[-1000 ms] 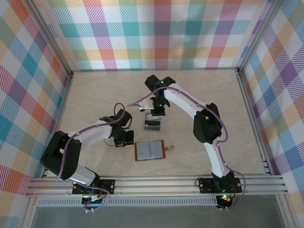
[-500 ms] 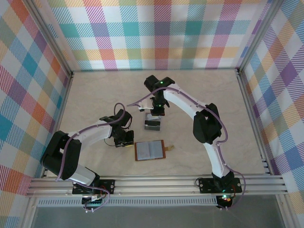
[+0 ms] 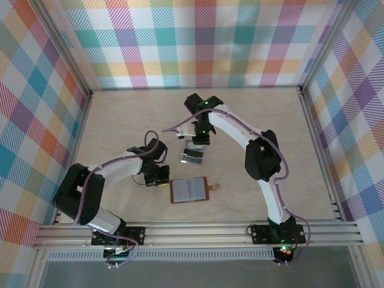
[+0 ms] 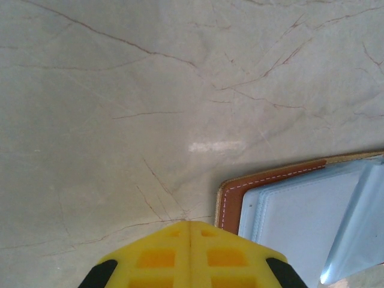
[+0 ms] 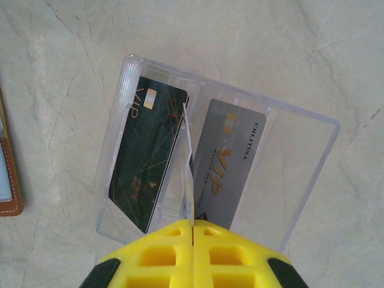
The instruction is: Take the credit cards out of the card holder
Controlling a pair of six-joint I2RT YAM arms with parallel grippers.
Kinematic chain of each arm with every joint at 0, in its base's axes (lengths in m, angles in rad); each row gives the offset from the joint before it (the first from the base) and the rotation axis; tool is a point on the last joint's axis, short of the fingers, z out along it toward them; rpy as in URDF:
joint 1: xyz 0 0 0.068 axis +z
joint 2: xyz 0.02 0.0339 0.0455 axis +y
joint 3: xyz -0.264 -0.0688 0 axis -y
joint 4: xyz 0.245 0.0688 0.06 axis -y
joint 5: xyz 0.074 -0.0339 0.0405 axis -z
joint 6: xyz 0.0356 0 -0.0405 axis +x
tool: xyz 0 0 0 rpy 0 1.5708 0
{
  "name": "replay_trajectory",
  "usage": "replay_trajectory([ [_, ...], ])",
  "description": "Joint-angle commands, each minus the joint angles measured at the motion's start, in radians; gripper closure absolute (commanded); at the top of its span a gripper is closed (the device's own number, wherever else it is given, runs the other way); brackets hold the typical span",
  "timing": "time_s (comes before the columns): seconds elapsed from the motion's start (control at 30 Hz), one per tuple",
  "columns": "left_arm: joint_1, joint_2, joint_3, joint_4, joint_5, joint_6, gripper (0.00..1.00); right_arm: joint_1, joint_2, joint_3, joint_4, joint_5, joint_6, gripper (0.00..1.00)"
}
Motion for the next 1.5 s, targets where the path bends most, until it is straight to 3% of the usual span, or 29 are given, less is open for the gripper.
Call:
replay_trajectory([
  [0.0,0.014,0.007,0.009,-0.001,0.015,0.021,0.94,-0.009,-0.054,-0.015,-0.017,-0.016,-0.003,1.00],
  [0.37,0.014,0.018,0.012,0.003,0.021,0.022,0.94,-0.012,-0.086,-0.030,0.015,-0.050,0.030,1.00],
  [1.0,0.014,0.036,0.015,0.006,0.030,0.032,0.94,-0.010,0.009,-0.009,0.017,-0.028,0.180,0.98],
  [1.2,0.014,0.039,0.015,0.011,0.033,0.032,0.94,-0.010,0.003,-0.019,0.052,0.005,0.220,0.72],
  [1.47,0.014,0.041,0.019,0.012,0.033,0.032,0.94,-0.010,-0.060,-0.099,0.195,0.017,0.333,0.66],
])
